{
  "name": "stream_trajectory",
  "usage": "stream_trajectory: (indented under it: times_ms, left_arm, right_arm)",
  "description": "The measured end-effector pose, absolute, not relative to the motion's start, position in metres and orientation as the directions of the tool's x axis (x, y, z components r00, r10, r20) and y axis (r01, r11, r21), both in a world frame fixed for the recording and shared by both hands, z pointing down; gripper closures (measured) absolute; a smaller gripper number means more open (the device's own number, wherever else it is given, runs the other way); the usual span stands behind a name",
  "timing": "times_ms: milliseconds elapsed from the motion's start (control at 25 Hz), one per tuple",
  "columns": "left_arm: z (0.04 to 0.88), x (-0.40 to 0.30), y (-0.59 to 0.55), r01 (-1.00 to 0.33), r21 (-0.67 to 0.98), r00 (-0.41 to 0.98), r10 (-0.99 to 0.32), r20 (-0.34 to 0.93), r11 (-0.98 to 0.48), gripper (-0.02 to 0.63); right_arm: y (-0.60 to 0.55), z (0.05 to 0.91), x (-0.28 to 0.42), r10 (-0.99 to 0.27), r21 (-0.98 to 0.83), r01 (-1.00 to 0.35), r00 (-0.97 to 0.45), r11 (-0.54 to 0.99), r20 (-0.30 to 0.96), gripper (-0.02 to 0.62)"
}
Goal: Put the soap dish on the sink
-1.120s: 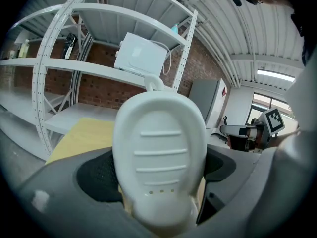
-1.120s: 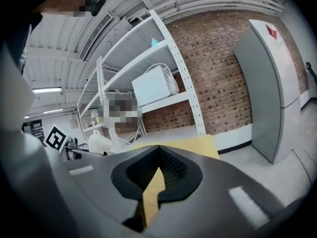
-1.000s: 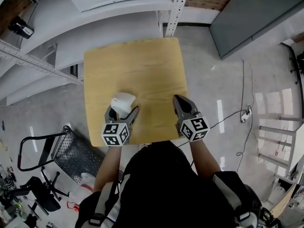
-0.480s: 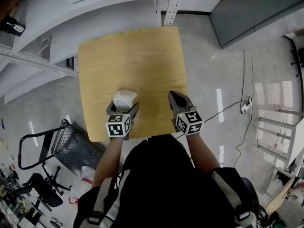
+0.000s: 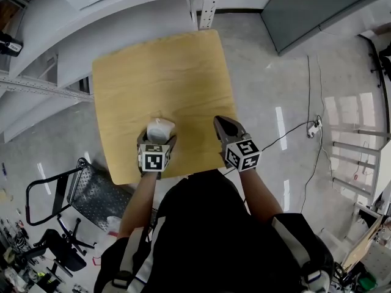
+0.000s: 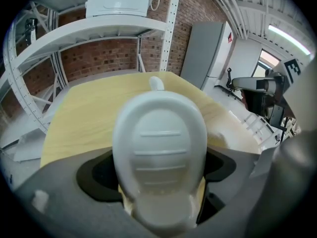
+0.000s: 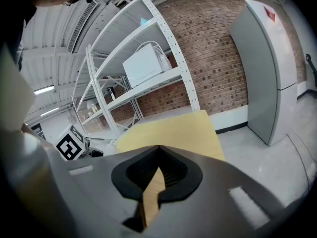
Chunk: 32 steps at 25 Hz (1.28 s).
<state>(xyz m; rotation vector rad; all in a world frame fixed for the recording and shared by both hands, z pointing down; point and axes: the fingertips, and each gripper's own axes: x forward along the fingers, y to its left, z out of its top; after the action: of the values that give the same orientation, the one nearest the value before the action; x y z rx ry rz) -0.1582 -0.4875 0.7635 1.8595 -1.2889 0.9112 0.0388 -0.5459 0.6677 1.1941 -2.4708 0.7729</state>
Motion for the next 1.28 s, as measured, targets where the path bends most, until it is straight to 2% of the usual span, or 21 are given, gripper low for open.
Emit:
stream_trajectory:
  times_ms: [280,800,1000,1280]
  left_arm:
    - [0.788,-0.165,-0.486,-0.958,0.075,0.191,-0.422,0.886,-0.276,0.138]
    - [0.795,-0.162,-0.488,-0.958,0.091,0.186,-0.35,0.918,-0.27,0.133]
    - [0.788,-0.16,-0.492,-0.956,0.144,0.235,-0.369,0.899,-0.257,0.097]
    - [0.759,-0.157,-0.494,-0.93,0.211,0.324,-0.402,0.856,-0.301,0.097]
  right_arm:
    - [-0.544,0.664,0.04,-0.628,-0.36,-0.778,-0.628,0.514,0.46,0.589]
    - [-0.545,0.655,0.04,-0.634,-0.358,-0.772,-0.635,0.524,0.442,0.589]
    - [-0.543,0.653,0.039,-0.63,-0.355,-0.767,-0.641,0.534,0.437,0.589]
    - [-0.544,0.64,0.04,-0.647,-0.361,-0.763,-0.646,0.536,0.405,0.589]
